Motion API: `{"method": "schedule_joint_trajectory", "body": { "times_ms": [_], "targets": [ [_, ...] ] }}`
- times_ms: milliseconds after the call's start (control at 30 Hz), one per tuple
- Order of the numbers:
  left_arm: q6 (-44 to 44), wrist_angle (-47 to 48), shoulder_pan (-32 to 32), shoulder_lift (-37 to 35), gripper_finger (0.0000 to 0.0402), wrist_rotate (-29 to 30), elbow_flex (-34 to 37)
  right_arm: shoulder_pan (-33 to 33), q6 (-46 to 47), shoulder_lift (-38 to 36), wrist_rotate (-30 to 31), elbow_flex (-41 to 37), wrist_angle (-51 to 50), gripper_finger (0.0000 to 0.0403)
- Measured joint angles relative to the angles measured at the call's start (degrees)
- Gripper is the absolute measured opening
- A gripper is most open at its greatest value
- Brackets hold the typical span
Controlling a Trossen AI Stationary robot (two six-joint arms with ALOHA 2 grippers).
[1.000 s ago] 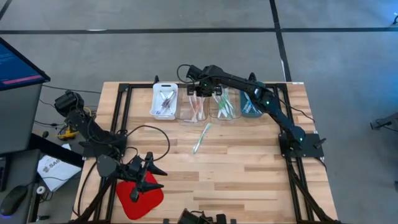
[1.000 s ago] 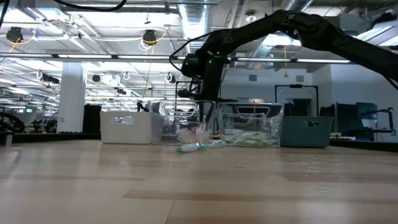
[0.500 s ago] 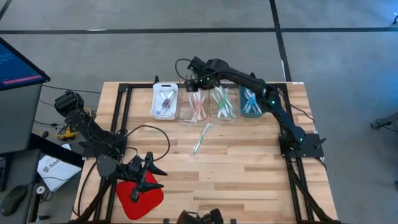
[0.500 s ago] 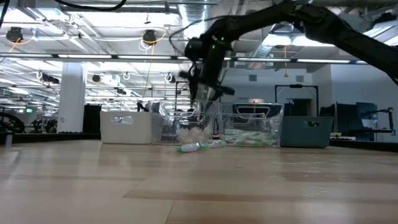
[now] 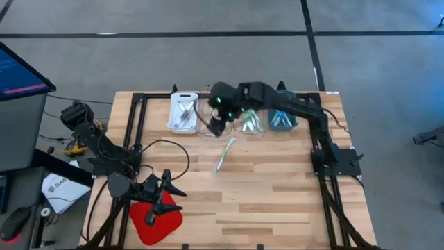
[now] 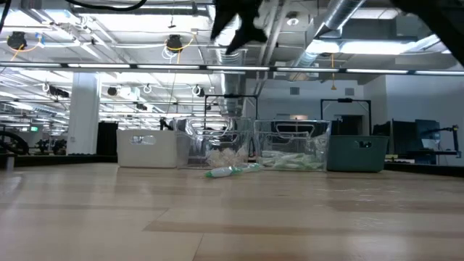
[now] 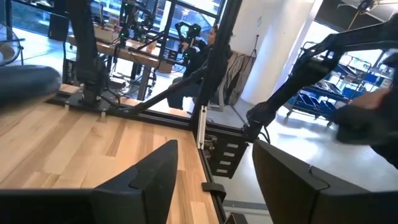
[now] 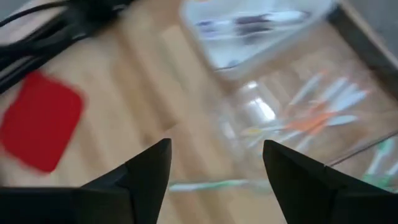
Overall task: Pick & Place Toothbrushes
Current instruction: Put the green toothbrush into the right transparent bin
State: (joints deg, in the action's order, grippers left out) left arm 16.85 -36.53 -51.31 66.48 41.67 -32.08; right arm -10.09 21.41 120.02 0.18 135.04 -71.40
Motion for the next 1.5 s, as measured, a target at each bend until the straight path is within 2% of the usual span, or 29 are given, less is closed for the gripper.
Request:
{"method": "schedule_joint_trajectory", "body": {
  "times_ms": [100,233,400,567,667,733,800,933,1033,1267,1500],
  "targets": [
    [-0.21,0.04,0.0,0.0,0.0198,0.02,0.0,6.71,1.02,-2.56,4.56,0.01,0.27,0.0248],
    [-0.26,0.13,1.31,0.68,0.0198,0.2,0.0,17.78,2.4,-3.84,16.15,0.0,4.11,0.0248],
    [1.01,0.17,5.23,5.1,0.0194,-0.16,0.0,31.24,-1.86,-3.6,27.3,-0.41,12.07,0.0248],
    [3.35,0.29,11.86,11.58,0.0182,0.65,0.0,40.2,-5.15,-3.43,29.17,-6.35,24.94,0.0248],
    [3.79,0.78,15.65,14.81,0.0175,0.38,0.05,44.3,-4.48,-3.42,34.81,-9.08,31.29,0.0248],
    [4.14,1.01,17.71,16.23,0.017,-0.04,0.04,46.82,-4.19,-3.61,39.24,-11.91,38.96,0.0248],
    [3.9,1.21,19.69,17.72,0.0165,0.02,0.02,49.23,-7.72,-3.59,42.34,-16.3,50.15,0.0248],
    [3.08,2.61,23.24,20.61,0.0155,2.4,-0.39,52.81,-18.68,-3.49,42.05,-26.07,75.26,0.0248],
    [5.17,7.75,25.61,23.4,0.0146,3.04,-2.16,54.29,-23.13,-3.49,39.56,-31.98,87.82,0.0248],
    [9.39,15.39,30.16,32.46,0.0127,2.83,-8.79,54.16,-14.89,-3.1,34.31,-41.08,102.21,0.0248],
    [9.4,18.64,34.82,38.09,0.012,-1.35,-14.77,54.4,-14.88,-0.64,34.11,-41.77,108.73,0.0248]
  ]
}}
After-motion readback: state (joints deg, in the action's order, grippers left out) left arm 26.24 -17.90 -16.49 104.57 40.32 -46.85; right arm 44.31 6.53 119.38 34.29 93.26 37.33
